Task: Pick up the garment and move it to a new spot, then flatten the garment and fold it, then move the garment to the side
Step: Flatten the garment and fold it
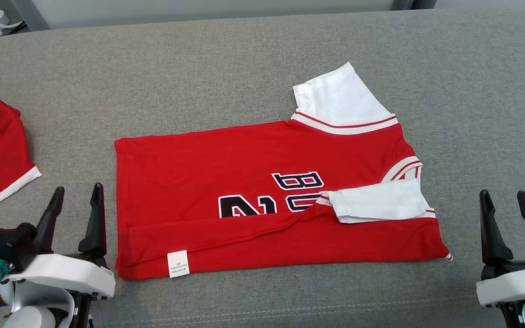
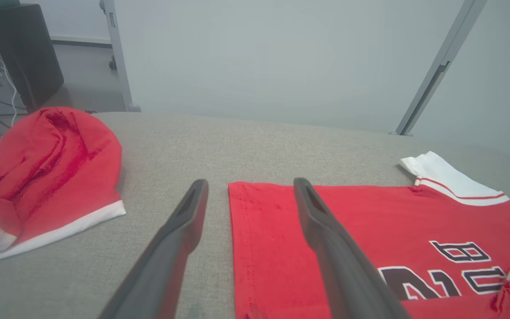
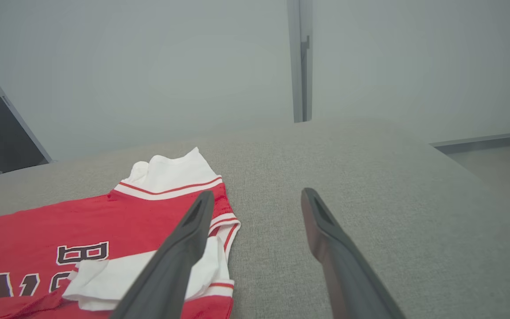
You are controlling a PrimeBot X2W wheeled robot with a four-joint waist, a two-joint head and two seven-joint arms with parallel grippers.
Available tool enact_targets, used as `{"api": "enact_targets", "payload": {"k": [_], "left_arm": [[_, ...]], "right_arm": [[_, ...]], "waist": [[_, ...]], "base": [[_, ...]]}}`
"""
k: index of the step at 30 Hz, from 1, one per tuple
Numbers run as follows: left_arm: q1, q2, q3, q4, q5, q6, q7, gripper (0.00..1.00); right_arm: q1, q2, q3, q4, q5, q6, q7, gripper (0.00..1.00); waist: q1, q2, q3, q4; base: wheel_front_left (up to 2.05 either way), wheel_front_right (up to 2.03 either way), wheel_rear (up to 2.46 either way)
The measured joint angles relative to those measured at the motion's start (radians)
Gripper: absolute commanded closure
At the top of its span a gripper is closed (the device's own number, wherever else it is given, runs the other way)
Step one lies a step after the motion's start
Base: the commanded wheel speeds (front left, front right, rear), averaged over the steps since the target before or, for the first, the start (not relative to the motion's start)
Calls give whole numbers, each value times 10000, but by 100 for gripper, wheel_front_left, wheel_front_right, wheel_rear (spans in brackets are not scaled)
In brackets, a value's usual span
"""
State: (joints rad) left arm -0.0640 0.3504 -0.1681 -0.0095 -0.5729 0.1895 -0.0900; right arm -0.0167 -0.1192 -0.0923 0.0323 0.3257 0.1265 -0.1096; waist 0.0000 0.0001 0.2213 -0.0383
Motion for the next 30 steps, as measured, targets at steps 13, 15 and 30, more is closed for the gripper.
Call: {"api": "enact_targets", "payload": {"k": [13, 15, 30], "left_arm": [[-939, 182, -109, -96, 602, 274, -422, 0], [-939, 182, -128, -98, 612, 274, -341, 0], [-2902, 205, -834, 278, 362, -326, 897, 0]], "right_arm": [[-1046, 196, 305, 54, -928, 0, -1189, 0], [-1172, 249, 384, 186, -930, 0, -1214, 0], [-3788, -1114, 554, 1630, 161, 0, -464, 0]], "waist": [[0, 0, 19, -261], [0, 0, 94, -282], [0, 0, 1363, 244]], "base": [[0, 0, 0], [0, 0, 0], [0, 0, 0]]}}
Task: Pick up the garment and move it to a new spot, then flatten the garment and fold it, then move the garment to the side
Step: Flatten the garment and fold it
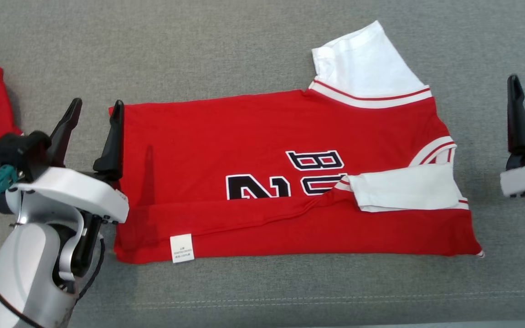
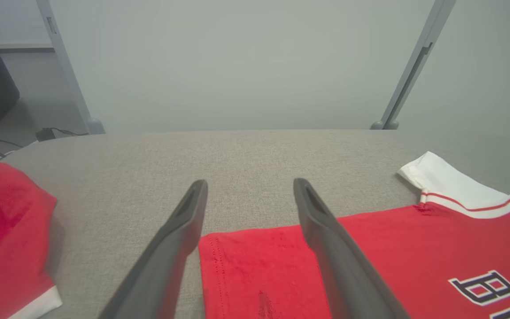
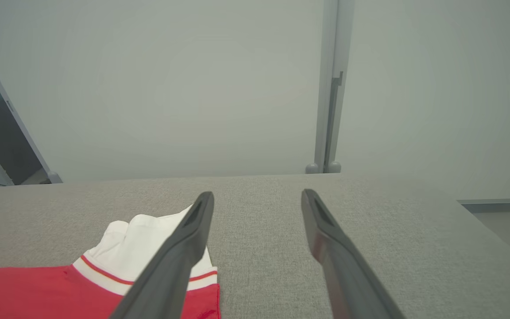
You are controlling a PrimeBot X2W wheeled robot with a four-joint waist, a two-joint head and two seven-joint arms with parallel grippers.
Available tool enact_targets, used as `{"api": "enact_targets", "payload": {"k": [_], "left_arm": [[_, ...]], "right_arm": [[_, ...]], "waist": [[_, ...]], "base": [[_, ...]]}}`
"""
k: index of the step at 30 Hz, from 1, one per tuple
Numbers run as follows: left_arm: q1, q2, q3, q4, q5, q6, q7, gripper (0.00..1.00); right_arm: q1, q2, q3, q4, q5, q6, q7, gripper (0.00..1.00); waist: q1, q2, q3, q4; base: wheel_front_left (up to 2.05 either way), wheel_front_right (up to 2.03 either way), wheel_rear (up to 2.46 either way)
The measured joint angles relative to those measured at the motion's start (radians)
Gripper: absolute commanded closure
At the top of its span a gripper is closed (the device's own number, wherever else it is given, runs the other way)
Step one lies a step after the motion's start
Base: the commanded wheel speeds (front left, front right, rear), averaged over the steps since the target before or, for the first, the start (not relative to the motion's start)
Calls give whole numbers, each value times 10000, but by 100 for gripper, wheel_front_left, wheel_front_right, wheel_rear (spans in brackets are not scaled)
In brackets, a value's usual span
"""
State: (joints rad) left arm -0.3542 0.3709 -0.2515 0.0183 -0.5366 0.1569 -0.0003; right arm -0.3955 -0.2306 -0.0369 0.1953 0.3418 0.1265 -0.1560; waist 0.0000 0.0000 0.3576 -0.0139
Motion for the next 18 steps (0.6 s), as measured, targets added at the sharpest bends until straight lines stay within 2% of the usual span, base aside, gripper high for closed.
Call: {"api": "enact_targets", "payload": {"k": [7, 11, 18], "left_arm": [[-1657, -105, -604, 1091, -550, -913, 1200, 0], [-2568, -370, -867, 1894, -959, -1423, 1856, 0], [-3773, -736, -1227, 3266, -1513, -2153, 2619, 0]], "right_arm": [[-2617, -1455, 1273, 1327, 853, 0, 1758, 0], [-4030, -2151, 2207, 2140, 1273, 0, 2995, 0], [-5940, -2754, 3687, 3212, 1875, 0, 4575, 0]], "waist": [[0, 0, 705, 706], [0, 0, 1126, 1146], [0, 0, 1794, 1831]], "base": [[0, 0, 0], [0, 0, 0], [0, 0, 0]]}}
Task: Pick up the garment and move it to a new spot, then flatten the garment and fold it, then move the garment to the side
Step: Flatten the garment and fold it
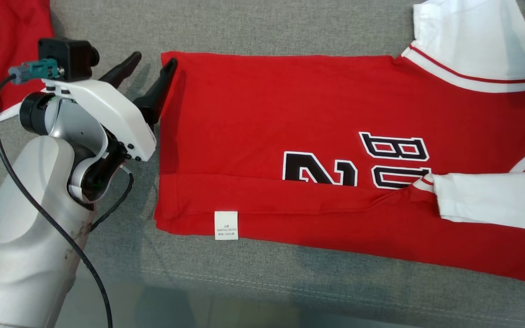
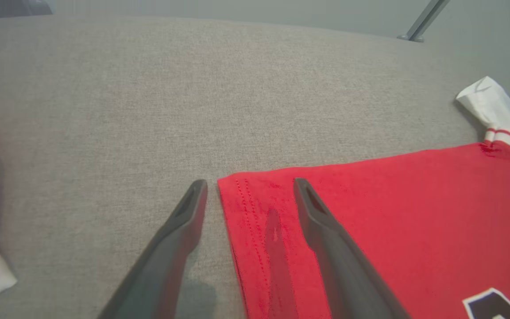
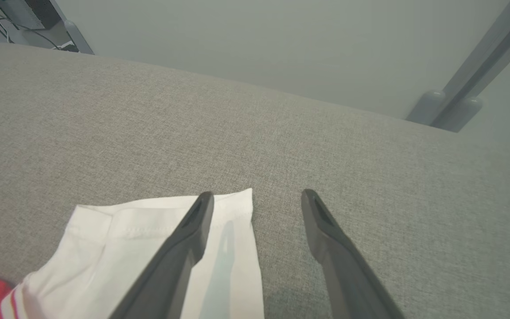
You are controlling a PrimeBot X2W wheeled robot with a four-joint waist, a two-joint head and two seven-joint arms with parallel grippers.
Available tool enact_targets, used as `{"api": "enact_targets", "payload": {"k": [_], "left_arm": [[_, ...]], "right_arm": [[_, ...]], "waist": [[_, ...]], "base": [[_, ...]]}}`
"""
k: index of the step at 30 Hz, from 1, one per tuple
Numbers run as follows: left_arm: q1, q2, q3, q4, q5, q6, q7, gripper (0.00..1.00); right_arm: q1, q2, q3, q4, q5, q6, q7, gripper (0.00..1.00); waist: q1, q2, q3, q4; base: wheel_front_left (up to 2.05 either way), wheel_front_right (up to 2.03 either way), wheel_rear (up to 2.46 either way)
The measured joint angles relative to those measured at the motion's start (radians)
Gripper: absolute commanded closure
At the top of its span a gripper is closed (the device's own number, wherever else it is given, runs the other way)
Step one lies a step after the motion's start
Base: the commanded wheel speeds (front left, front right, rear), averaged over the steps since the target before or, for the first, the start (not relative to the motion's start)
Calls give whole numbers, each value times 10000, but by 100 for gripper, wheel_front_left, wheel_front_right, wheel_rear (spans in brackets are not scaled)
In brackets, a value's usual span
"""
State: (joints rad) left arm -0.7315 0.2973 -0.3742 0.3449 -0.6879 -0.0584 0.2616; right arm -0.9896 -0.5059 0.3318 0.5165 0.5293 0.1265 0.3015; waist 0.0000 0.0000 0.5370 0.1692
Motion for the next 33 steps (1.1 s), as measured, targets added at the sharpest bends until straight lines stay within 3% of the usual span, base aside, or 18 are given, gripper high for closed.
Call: {"api": "enact_targets", "payload": {"k": [10, 19, 20, 21, 22, 23, 33], "left_arm": [[-1174, -360, -380, 1419, -558, -477, 466, 0], [-2063, -449, -754, 2545, -1214, -650, 460, 0], [-2103, -426, -819, 2594, -1289, -650, 510, 0], [-2163, -374, -909, 2598, -1386, -650, 594, 17], [-2207, -326, -988, 2592, -1486, -650, 654, 64], [-2215, -290, -1066, 2569, -1626, -650, 750, 100], [-2163, -77, -1584, 2451, -2282, -650, 238, 100]], "right_arm": [[-1641, -104, 1315, 1384, 525, 2, 696, 0], [-2371, -40, 2332, 2109, 1373, 2, 1030, 0], [-2383, -40, 2391, 2111, 1471, 2, 1030, 20], [-2413, -50, 2502, 2105, 1540, 2, 1024, 58], [-2449, -56, 2581, 2107, 1561, 2, 974, 100], [-2481, -52, 2621, 2125, 1603, 2, 945, 100], [-2356, -433, 2876, 1565, 2773, 2, -357, 100]], "waist": [[0, -1, 658, 426], [0, 0, 819, 330], [0, 0, 821, 314], [0, 0, 819, 298], [0, 0, 817, 289], [0, 0, 808, 285], [0, 0, 422, 256]], "base": [[0, 0, 0], [0, 0, 0], [0, 0, 0], [0, 0, 0], [0, 0, 0], [0, 0, 0], [0, 0, 0]]}}
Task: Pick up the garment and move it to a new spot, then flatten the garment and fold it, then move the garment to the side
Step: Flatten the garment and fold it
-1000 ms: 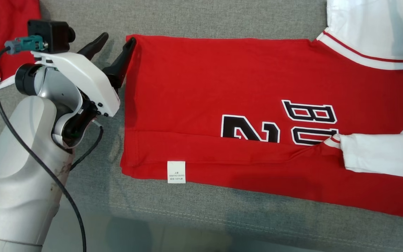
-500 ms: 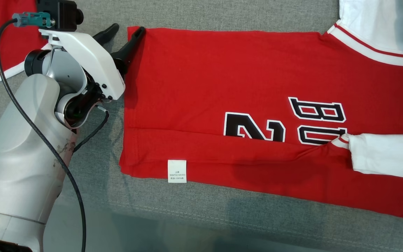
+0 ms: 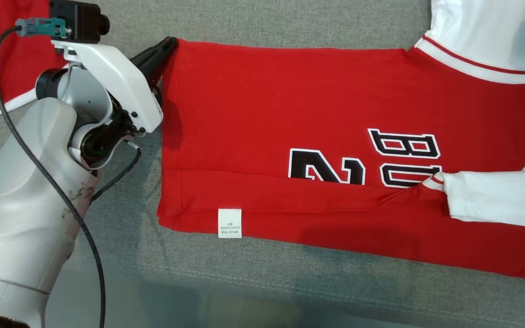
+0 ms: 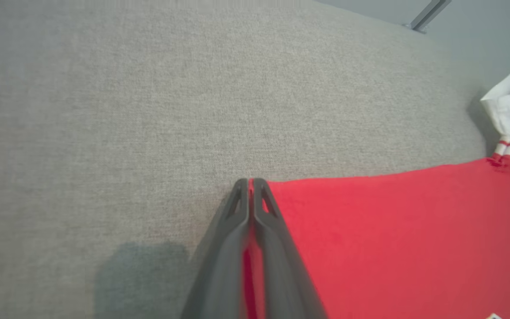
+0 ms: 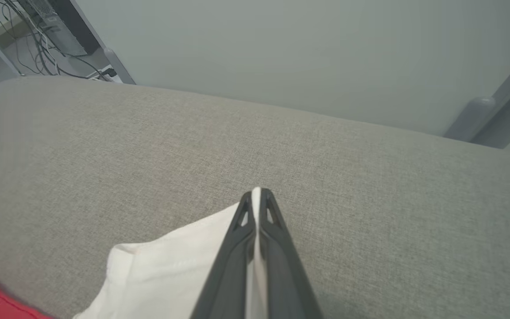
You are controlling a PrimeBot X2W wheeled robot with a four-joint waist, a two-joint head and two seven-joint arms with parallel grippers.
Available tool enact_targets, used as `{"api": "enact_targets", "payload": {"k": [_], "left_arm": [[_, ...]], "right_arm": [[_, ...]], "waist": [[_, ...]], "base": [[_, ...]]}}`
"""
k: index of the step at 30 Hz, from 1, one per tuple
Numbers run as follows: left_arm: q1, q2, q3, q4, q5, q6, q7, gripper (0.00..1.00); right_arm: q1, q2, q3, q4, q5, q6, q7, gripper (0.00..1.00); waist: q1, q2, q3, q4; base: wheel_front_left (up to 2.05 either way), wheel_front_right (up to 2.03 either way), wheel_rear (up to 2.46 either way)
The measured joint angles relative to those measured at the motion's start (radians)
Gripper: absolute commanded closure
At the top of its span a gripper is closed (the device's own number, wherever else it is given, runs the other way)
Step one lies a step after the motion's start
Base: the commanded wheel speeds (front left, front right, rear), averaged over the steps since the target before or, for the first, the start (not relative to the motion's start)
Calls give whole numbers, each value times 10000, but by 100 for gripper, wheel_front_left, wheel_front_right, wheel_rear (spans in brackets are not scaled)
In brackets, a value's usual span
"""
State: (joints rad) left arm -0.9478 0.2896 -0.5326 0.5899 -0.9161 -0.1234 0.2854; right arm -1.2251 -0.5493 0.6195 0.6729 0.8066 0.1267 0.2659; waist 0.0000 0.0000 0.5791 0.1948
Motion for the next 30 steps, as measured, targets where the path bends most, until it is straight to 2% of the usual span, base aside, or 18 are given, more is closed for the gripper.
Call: {"api": "enact_targets", "payload": {"k": [6, 7, 13, 19, 23, 25, 27, 30], "left_arm": [[360, 458, -63, -571, -426, 0, -211, 100], [360, 458, -63, -571, -426, 0, -211, 100], [1154, 1126, -58, -1220, -821, 0, -203, 100], [2022, 1791, 230, -2034, -1296, 2, -71, 100], [2712, 2311, 462, -2880, -1436, 50, -90, 100], [3175, 2558, 543, -3390, -1440, 198, -136, 100], [3683, 2711, 627, -3925, -1534, 334, -211, 100], [4304, 2778, 675, -4429, -1626, 589, -234, 100]], "right_arm": [[1013, -1126, 499, -2023, 1329, -2, -500, 100], [1013, -1126, 499, -2023, 1329, -2, -500, 100], [2549, -2481, 757, -4109, 2449, -2, -1160, 100], [4236, -3354, 926, -5935, 3367, -2, -1739, 100], [5184, -3812, 1110, -6711, 3331, -2, -2245, 100], [5535, -4013, 1315, -6905, 2922, -2, -2495, 100], [5847, -4061, 1352, -6861, 2439, -2, -2765, 100], [6247, -3937, 1360, -6729, 2301, -2, -3032, 100]], "waist": [[0, 0, -300, -149], [0, 0, -300, -149], [0, 0, -573, -424], [0, 0, -844, -782], [0, 0, -977, -1049], [0, 0, -1028, -1165], [0, 0, -1060, -1239], [0, 0, -1104, -1274]], "base": [[0, 0, 0], [0, 0, 0], [0, 0, 0], [0, 0, 0], [0, 0, 0], [0, 0, 0], [0, 0, 0], [0, 0, 0]]}}
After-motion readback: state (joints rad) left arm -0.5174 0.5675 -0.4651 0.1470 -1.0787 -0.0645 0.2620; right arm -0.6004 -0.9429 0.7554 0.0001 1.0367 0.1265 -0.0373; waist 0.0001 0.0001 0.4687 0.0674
